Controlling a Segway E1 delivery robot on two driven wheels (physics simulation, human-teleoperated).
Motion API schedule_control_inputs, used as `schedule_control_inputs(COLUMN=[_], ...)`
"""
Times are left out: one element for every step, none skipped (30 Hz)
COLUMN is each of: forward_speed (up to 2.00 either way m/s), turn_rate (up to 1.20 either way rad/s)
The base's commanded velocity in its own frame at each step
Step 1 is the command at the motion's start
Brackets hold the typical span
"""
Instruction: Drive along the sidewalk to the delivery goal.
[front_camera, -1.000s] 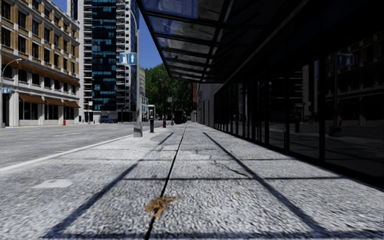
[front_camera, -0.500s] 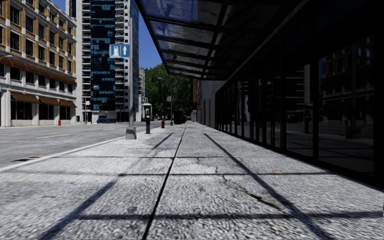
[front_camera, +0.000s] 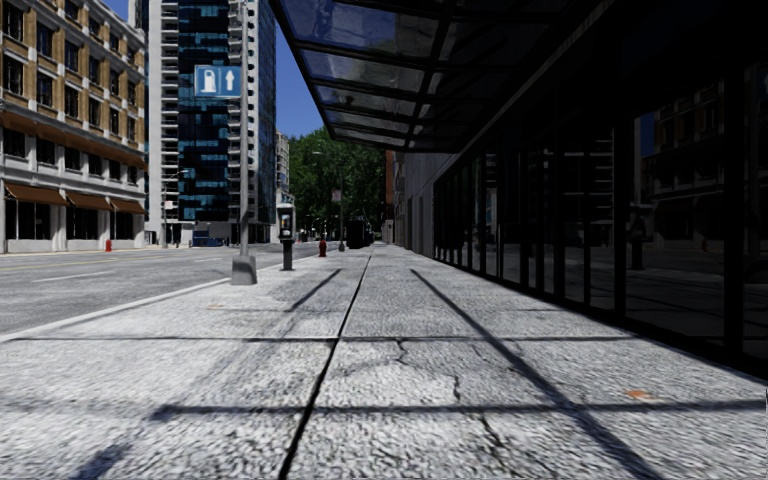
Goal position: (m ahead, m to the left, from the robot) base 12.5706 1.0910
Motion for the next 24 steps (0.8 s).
schedule_control_inputs(forward_speed=[2.00, 2.00, 2.00, 2.00, 2.00, 2.00, 2.00, 2.00, 2.00, 2.00, 2.00, 2.00, 2.00, 2.00, 2.00, 2.00, 2.00, 2.00, 2.00, 2.00, 2.00, 2.00, 2.00, 2.00], turn_rate=[0.11, 0.11, 0.14, 0.14, 0.15, 0.15, 0.17, 0.18, 0.18, 0.18, 0.18, 0.18, 0.18, 0.19, 0.19, 0.26, 0.29, 0.30, 0.30, 0.30, 0.30, 0.30, 0.30, 0.30])
